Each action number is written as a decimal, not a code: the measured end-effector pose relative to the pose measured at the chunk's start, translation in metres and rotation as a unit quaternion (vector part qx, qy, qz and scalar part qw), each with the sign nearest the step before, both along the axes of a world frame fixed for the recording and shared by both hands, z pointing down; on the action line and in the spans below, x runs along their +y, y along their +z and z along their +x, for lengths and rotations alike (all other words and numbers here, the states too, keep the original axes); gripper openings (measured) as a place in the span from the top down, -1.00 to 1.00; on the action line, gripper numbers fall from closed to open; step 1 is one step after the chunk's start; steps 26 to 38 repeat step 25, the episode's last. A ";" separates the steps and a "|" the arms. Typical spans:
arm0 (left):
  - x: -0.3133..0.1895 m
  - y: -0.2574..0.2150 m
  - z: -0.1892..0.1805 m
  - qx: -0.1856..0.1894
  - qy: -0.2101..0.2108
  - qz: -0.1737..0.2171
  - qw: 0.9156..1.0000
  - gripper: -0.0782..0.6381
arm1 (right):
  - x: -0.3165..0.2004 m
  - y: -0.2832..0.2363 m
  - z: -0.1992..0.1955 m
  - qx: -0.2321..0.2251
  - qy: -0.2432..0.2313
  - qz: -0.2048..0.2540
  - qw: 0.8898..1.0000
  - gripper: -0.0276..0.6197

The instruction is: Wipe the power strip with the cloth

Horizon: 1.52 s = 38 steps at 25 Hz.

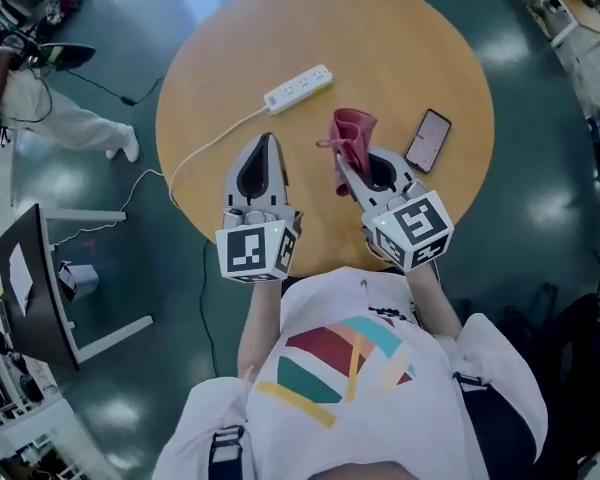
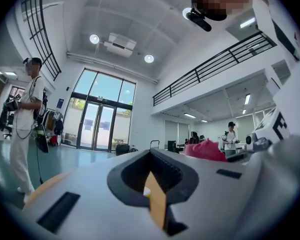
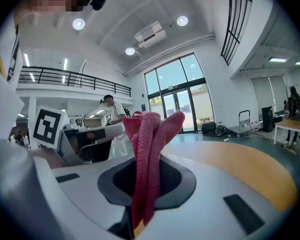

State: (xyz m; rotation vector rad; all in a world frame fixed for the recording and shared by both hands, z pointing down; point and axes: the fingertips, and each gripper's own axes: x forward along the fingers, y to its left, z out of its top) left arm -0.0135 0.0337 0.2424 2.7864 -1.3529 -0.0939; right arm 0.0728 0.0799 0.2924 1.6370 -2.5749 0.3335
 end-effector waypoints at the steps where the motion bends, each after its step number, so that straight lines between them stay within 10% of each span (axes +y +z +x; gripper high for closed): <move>1: 0.002 0.002 0.005 -0.001 0.006 -0.004 1.000 0.70 | 0.006 0.004 0.003 0.008 0.006 -0.003 1.000 0.79; 38: 0.010 0.027 0.081 -0.041 0.095 -0.012 0.995 0.70 | 0.013 0.031 0.050 -0.015 0.056 -0.020 0.998 0.80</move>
